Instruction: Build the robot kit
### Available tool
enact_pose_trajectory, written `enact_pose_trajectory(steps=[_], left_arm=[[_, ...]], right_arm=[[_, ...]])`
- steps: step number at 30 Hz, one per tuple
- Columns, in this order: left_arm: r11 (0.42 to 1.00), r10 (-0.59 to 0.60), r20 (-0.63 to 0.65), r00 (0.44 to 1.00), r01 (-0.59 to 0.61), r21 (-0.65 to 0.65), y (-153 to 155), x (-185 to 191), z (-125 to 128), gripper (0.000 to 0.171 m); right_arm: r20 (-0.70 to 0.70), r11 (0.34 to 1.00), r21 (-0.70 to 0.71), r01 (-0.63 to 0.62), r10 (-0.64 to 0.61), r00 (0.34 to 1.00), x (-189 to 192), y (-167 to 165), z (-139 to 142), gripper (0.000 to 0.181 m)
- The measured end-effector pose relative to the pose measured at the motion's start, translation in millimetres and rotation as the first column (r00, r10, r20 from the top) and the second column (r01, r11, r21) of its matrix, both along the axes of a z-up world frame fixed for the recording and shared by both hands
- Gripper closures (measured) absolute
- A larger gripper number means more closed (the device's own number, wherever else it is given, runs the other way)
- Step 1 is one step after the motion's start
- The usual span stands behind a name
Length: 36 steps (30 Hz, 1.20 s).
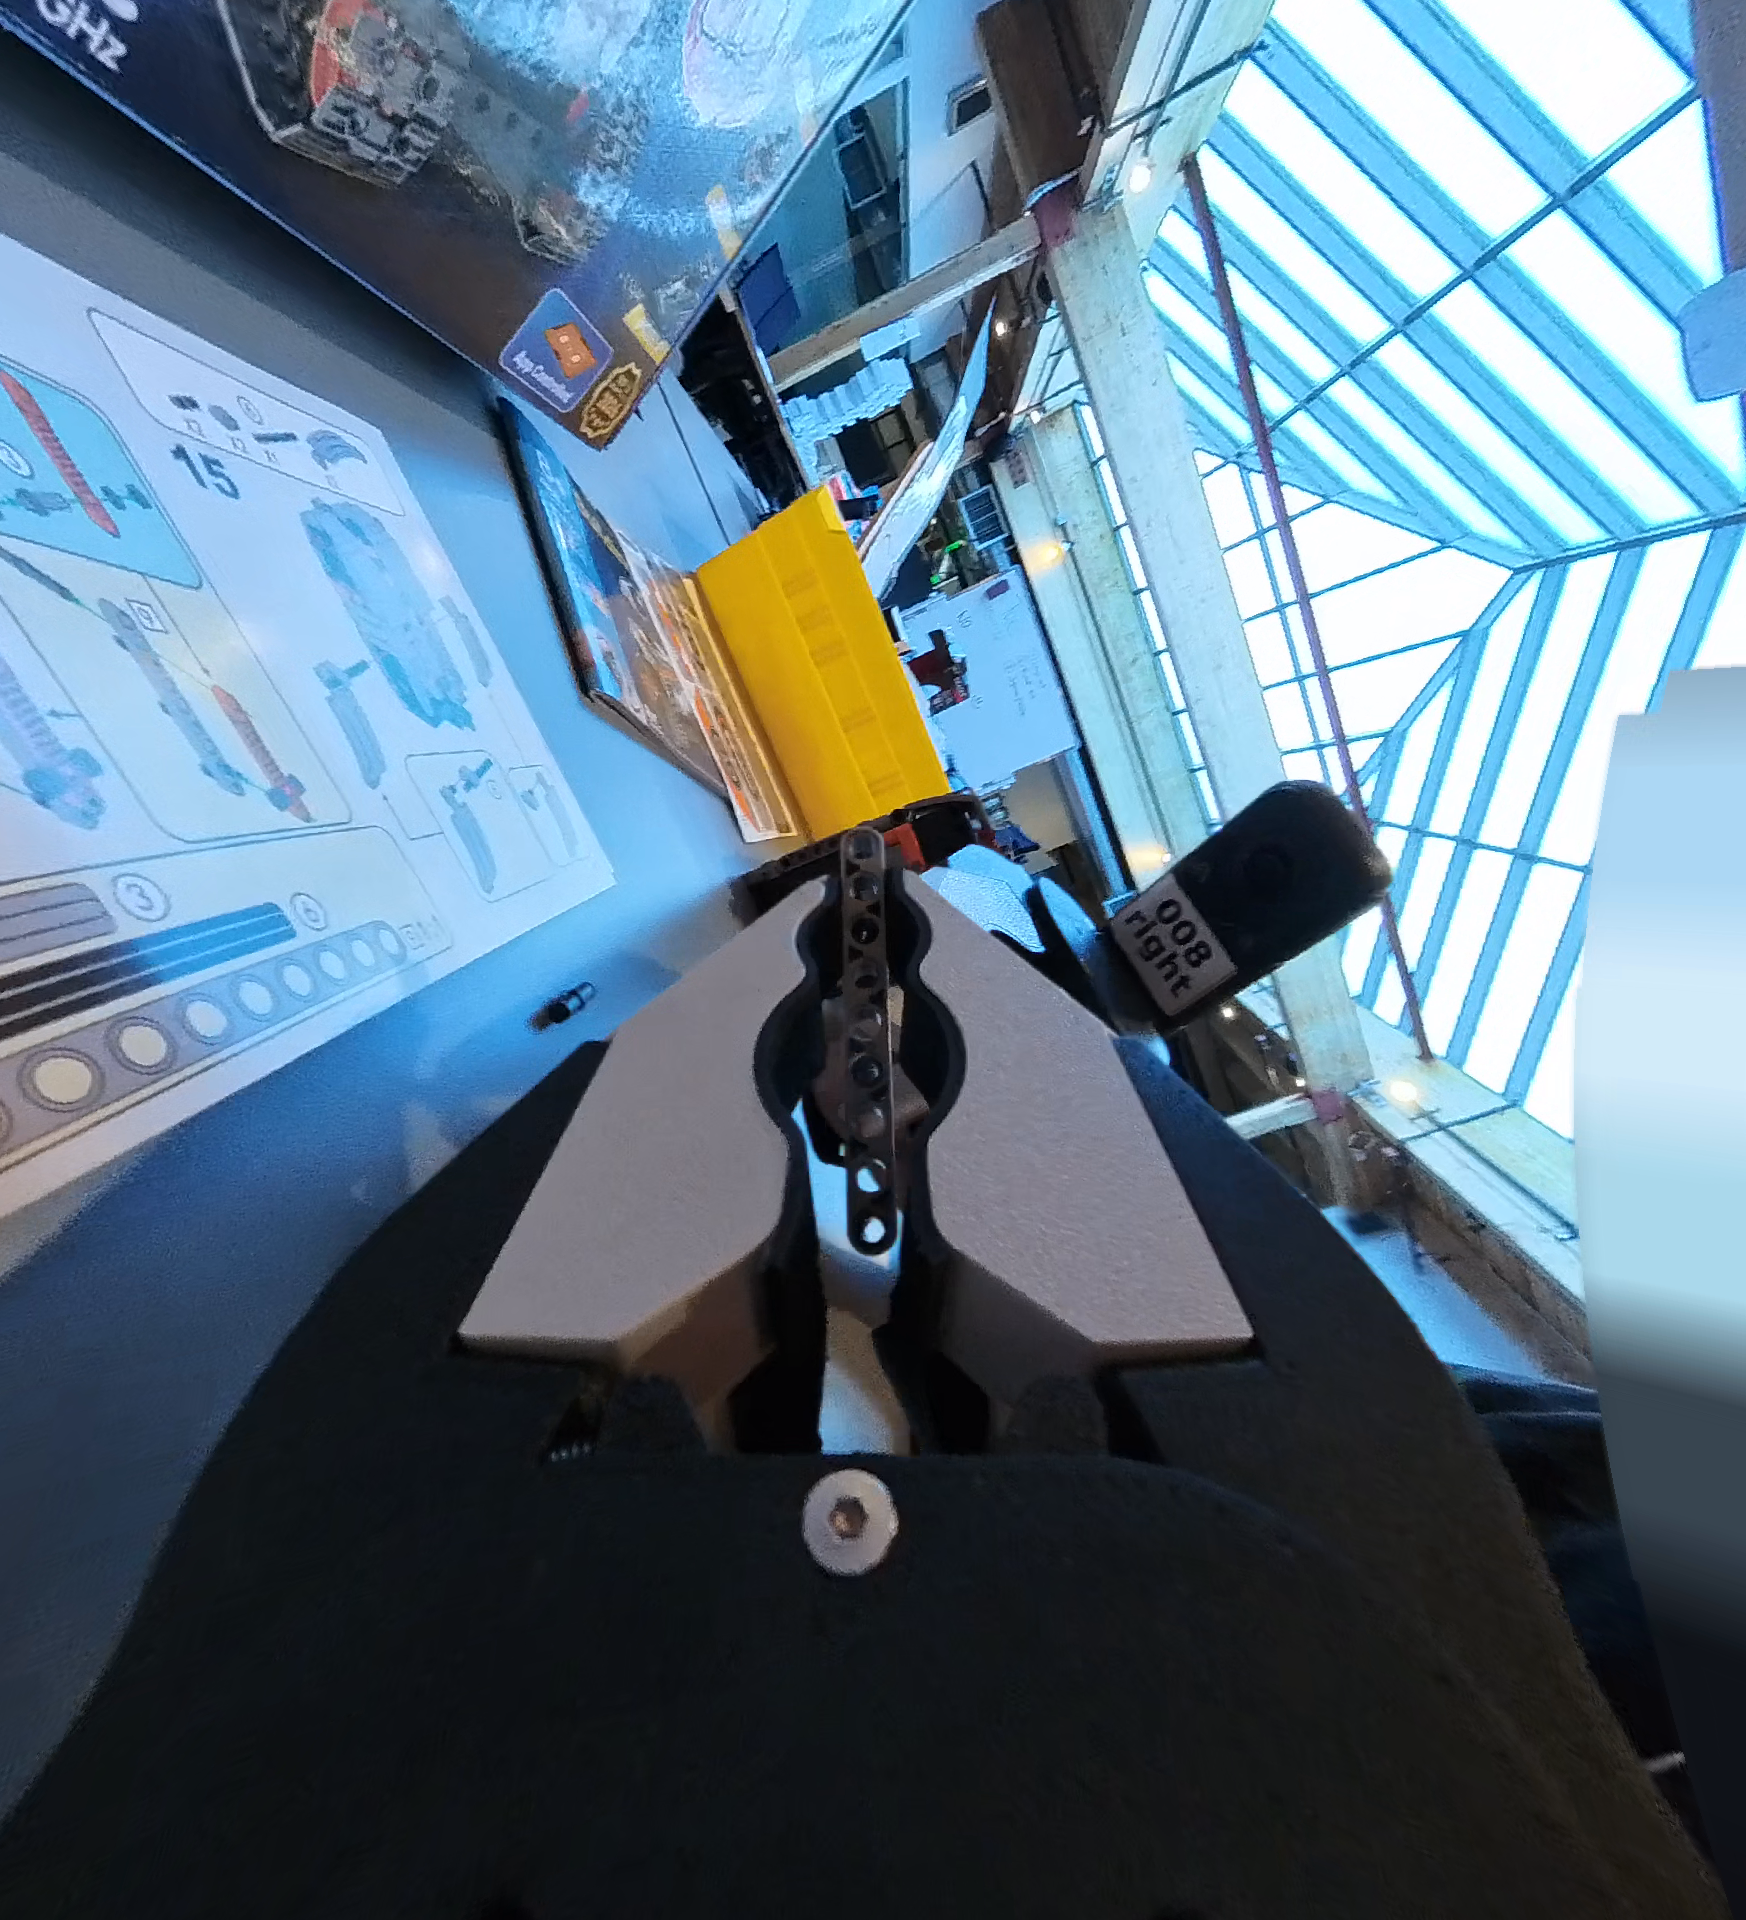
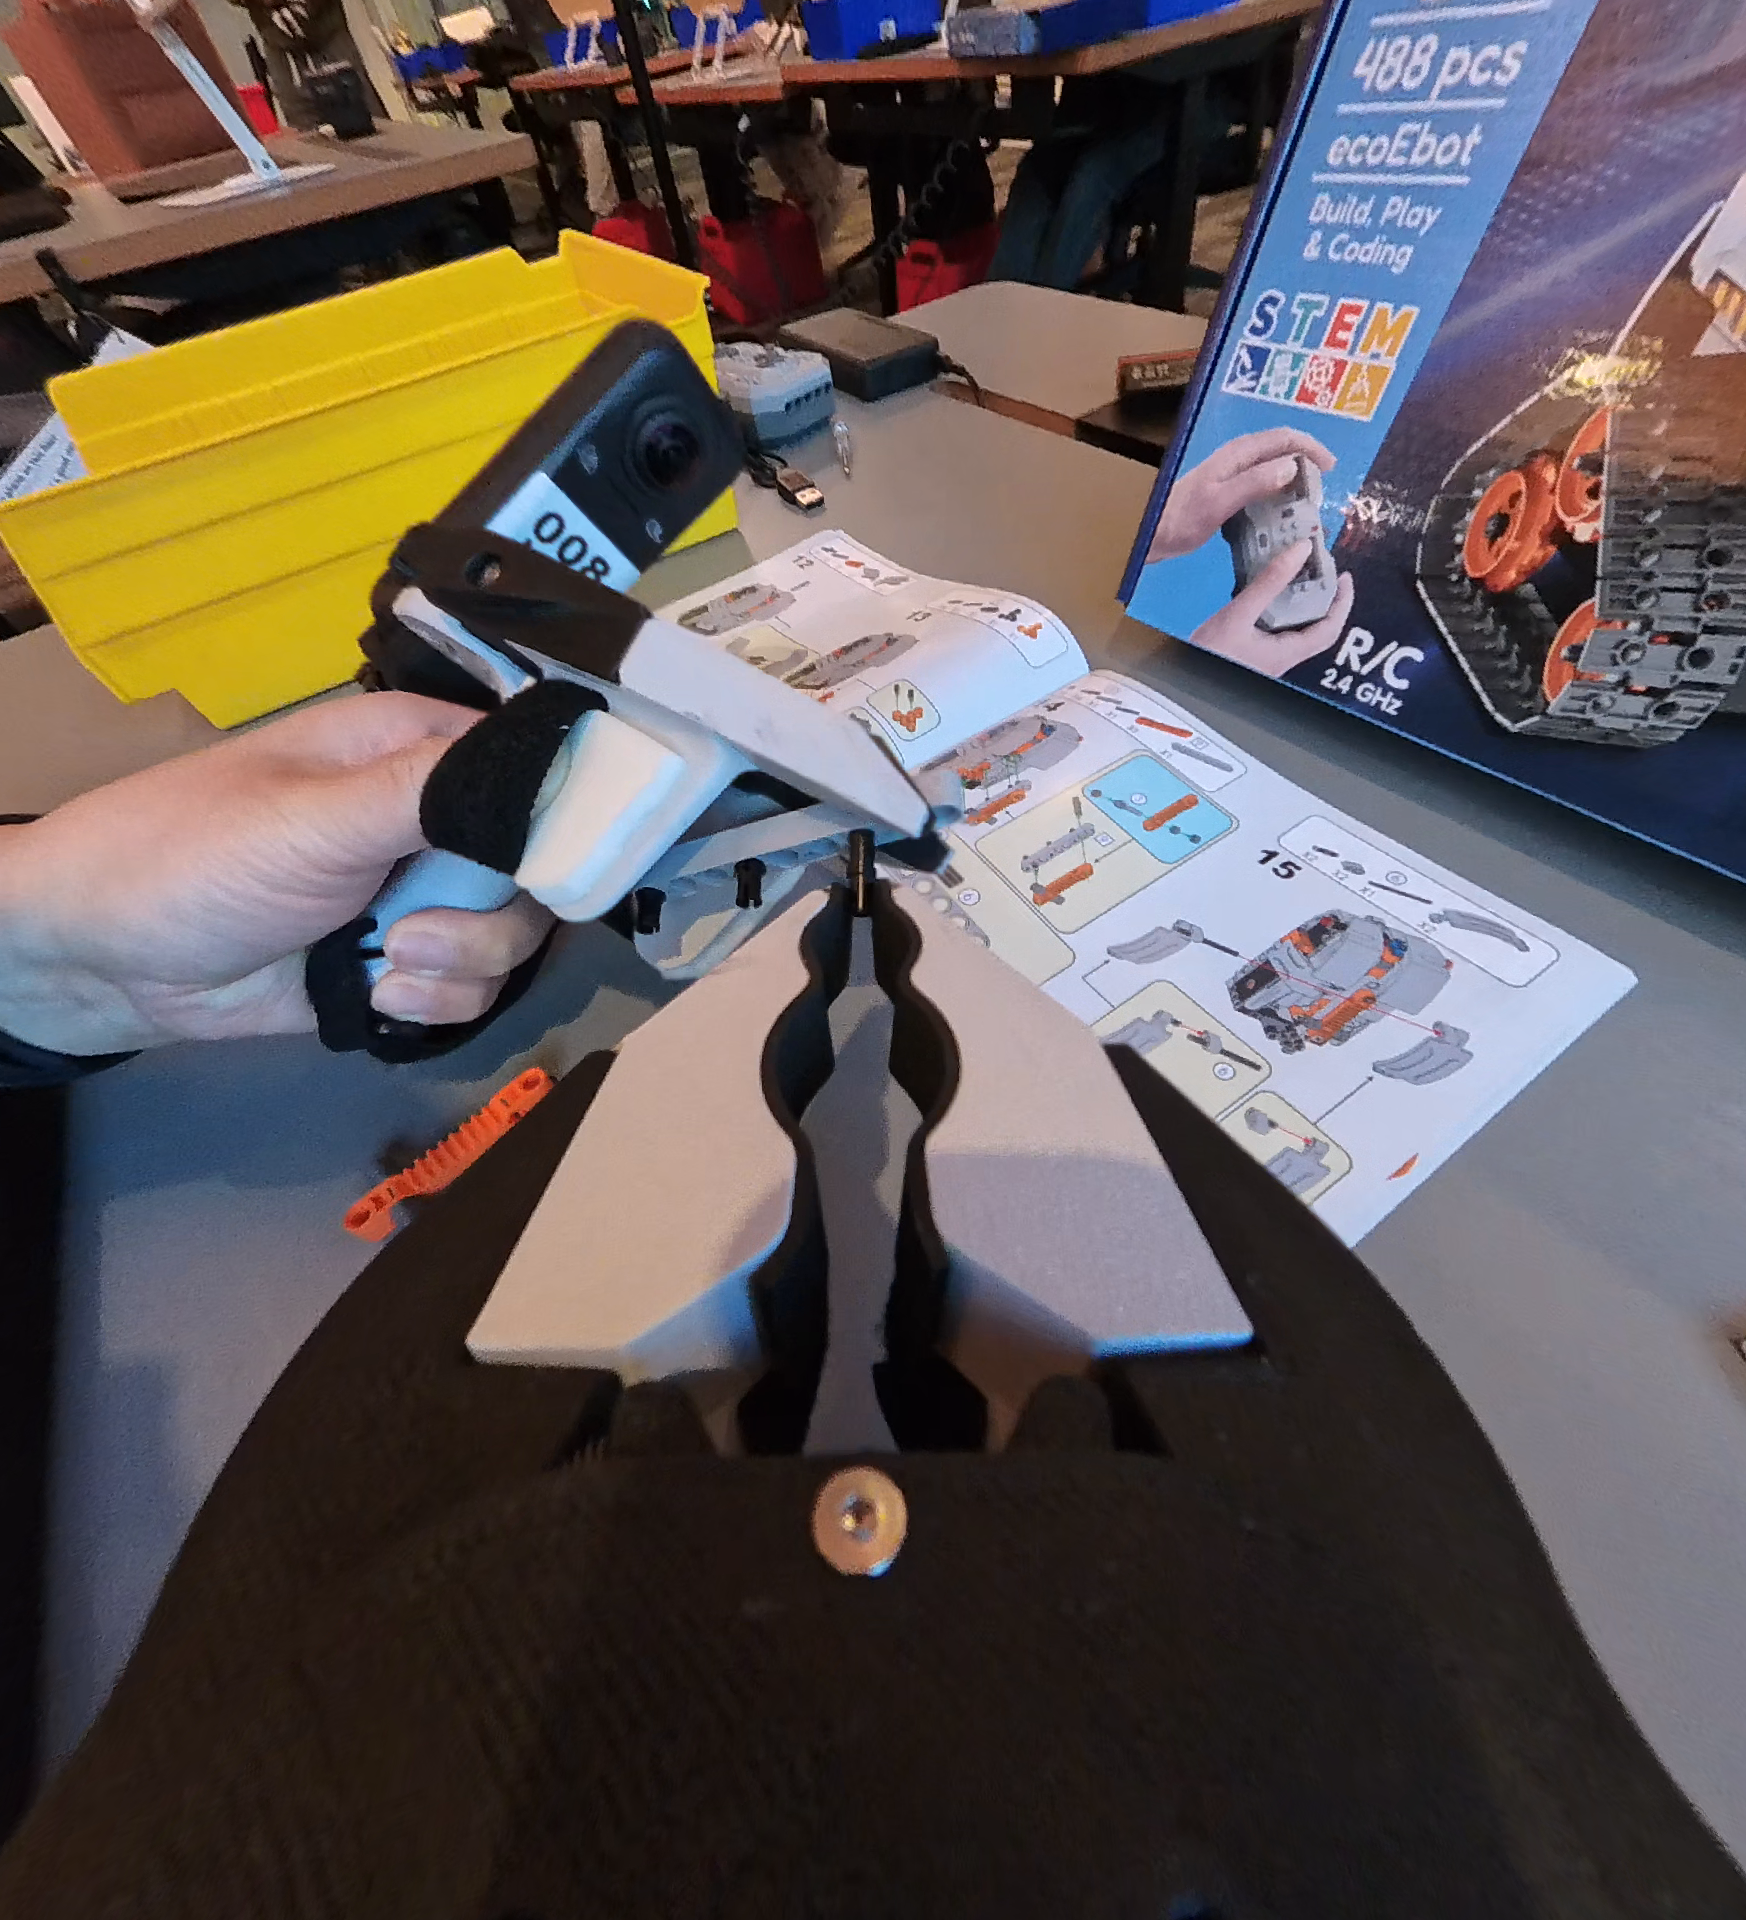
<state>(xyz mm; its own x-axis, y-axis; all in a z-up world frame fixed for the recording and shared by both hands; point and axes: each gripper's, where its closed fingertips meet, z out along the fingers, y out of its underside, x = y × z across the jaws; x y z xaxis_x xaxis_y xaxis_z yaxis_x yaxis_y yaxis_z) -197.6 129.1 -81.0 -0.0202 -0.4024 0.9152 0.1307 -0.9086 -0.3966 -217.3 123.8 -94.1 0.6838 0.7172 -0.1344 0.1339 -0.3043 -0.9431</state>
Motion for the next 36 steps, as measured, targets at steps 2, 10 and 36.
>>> enact_pose_trajectory(steps=[2,10,36], left_arm=[[1.000,-0.011,0.028,1.000,0.012,-0.023,-0.9,-0.6,1.9,0.167],[1.000,-0.014,0.020,1.000,0.015,-0.022,-0.3,-2.5,1.1,0.167],[0.965,0.000,0.218,0.976,0.057,-0.258,6.6,-6.8,0.4,0.168]], right_arm=[[0.006,1.000,0.024,-0.014,0.014,1.000,-0.4,-0.6,1.3,0.180],[-0.027,0.999,0.025,-0.029,0.030,0.999,-2.7,-0.2,2.1,0.180],[-0.094,1.000,0.015,-0.022,0.023,0.995,-4.1,5.0,7.9,0.179]])
